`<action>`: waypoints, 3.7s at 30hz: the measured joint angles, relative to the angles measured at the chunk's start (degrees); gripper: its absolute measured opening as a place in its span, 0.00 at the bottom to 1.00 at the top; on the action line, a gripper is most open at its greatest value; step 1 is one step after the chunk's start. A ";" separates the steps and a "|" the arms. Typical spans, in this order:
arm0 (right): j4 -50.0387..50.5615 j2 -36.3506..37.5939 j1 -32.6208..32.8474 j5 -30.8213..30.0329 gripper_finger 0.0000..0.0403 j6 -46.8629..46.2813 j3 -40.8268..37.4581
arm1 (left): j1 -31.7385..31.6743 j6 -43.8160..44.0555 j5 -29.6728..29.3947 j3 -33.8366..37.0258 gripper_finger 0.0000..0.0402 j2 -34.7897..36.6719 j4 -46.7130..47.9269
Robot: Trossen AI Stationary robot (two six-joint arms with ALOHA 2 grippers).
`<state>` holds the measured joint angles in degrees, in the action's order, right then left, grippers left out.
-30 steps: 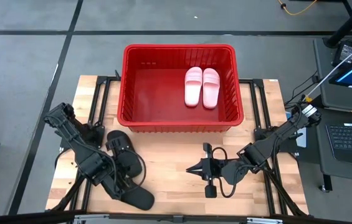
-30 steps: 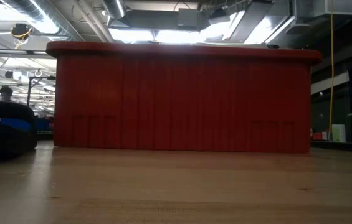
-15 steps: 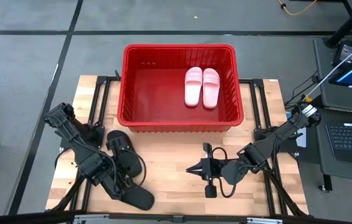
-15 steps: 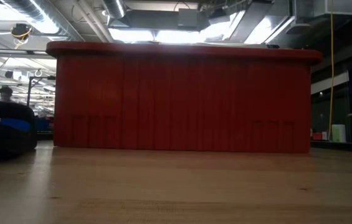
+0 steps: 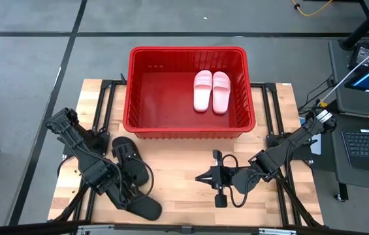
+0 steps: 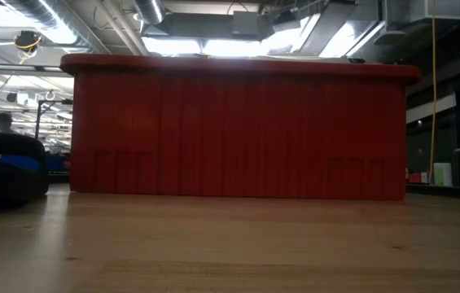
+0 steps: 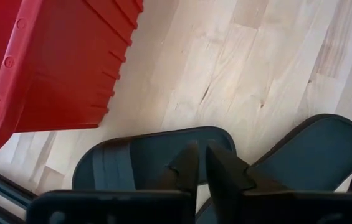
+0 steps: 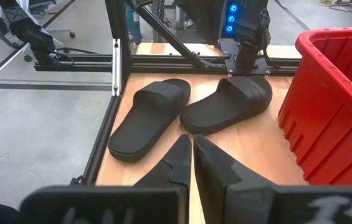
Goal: Pick and place slides into bin
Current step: Put the top black slide into the red bin
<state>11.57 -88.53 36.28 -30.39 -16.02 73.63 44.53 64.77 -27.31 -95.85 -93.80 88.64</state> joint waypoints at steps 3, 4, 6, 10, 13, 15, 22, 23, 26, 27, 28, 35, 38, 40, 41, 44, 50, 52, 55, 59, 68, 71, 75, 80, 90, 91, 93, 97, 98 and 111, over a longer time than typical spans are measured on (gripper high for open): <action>0.00 0.00 0.01 -0.01 0.05 0.00 0.00 | 0.00 0.00 0.02 0.00 0.14 0.01 -0.06; 0.01 0.00 0.01 -0.02 0.05 0.03 0.00 | 0.00 0.00 0.00 0.00 0.17 0.02 -0.06; 0.00 0.00 0.00 0.00 0.05 -0.08 0.00 | 0.00 -0.04 0.00 0.00 0.23 0.02 -0.04; 0.02 0.00 0.01 0.00 0.05 0.03 0.00 | 0.00 -0.07 -0.29 0.00 0.32 0.02 -0.04; 0.00 0.00 0.01 -0.01 0.05 -0.08 0.00 | 0.00 -0.15 -0.64 0.00 0.35 0.02 0.00; 0.00 0.00 0.01 -0.02 0.05 0.03 0.02 | 0.00 -0.12 -0.64 0.00 0.36 0.02 -0.02; 0.00 -0.02 0.01 0.00 0.05 -0.09 0.02 | 0.25 3.51 1.29 0.00 0.36 0.02 0.95; 0.02 -0.02 0.01 -0.02 0.05 -0.12 0.02 | 0.37 3.68 1.37 0.01 0.36 0.02 1.44; 0.02 -0.02 -0.35 0.00 0.05 0.00 0.02 | 0.48 3.92 1.40 0.90 0.37 0.15 1.41; 0.00 -0.02 -0.43 0.00 0.05 -0.06 0.02 | 0.50 4.06 1.48 1.40 0.37 0.15 1.41; 0.00 -0.02 -0.47 -0.02 0.05 -0.10 0.02 | 0.61 4.49 1.52 1.98 0.37 0.18 1.36; -0.01 -0.02 -0.49 0.00 0.05 -0.15 0.02 | 1.73 8.18 1.55 7.62 0.37 0.20 1.39; -0.04 -0.02 -0.49 -0.02 0.05 -0.23 0.02 | 2.57 11.92 1.59 9.77 0.37 0.20 1.38; -0.19 -0.02 -0.49 0.00 0.05 -0.27 0.02 | 3.42 13.73 1.59 11.00 0.37 0.20 1.40; -0.20 -0.02 -0.49 -0.02 0.05 -0.46 0.02 | 3.87 14.30 1.59 11.44 0.37 0.20 1.40; -0.61 -0.02 -0.49 -0.02 0.05 -1.51 0.02 | 5.14 16.33 1.57 13.11 0.37 0.20 1.39; -6.04 -0.60 -0.47 2.49 0.05 1.07 0.07 | 7.66 23.54 1.53 15.96 0.37 0.20 1.27; -8.97 -1.41 -0.47 3.95 0.05 3.10 0.07 | 8.41 25.28 1.12 16.36 0.37 0.20 1.22; -10.09 -2.43 -0.47 4.82 0.05 4.09 0.07 | 9.15 26.82 0.72 17.14 0.37 0.20 1.16; -15.04 -2.43 -1.57 4.94 0.05 2.77 -2.89 | 9.75 28.60 0.41 18.71 0.37 0.20 0.90; -41.76 -0.69 -3.84 5.13 0.05 2.70 -18.31 | 10.41 29.06 0.06 22.60 0.37 0.22 -1.05; -44.34 -0.01 -3.99 5.01 0.05 1.20 -20.31 | 10.40 28.48 -0.06 24.56 0.37 0.22 -3.73; -43.98 0.20 -3.92 4.72 0.05 1.44 -20.61 | 10.40 26.57 -0.03 27.40 0.37 0.22 -9.48; -42.39 0.22 -5.39 4.35 0.05 2.81 -20.61 | 10.37 24.71 -0.05 30.42 0.37 0.20 -10.16; -39.47 0.22 -7.76 4.37 0.05 1.36 -20.61 | 9.79 25.94 -0.02 35.58 0.37 0.20 -8.76; -39.47 0.22 -7.99 4.37 0.05 1.36 -20.61 | 9.54 25.86 -0.04 36.02 0.37 0.20 -9.12; -39.47 0.22 -8.38 4.39 0.05 1.36 -20.61 | 8.89 25.42 -0.04 36.66 0.37 0.20 -9.05; -39.48 0.22 -8.98 4.42 0.05 1.23 -20.61 | 7.40 24.54 -0.15 37.97 0.37 0.20 -9.20; -39.50 0.22 -9.09 4.41 0.05 1.21 -20.61 | 7.11 24.17 0.02 38.49 0.37 0.20 -9.43; -39.54 0.22 -9.67 4.52 0.05 1.17 -20.61 | 2.75 19.26 -0.33 41.34 0.34 0.20 -10.94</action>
<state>-27.97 -88.31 26.61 -25.87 -14.85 53.01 47.28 84.03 -27.64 -54.52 -93.60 77.70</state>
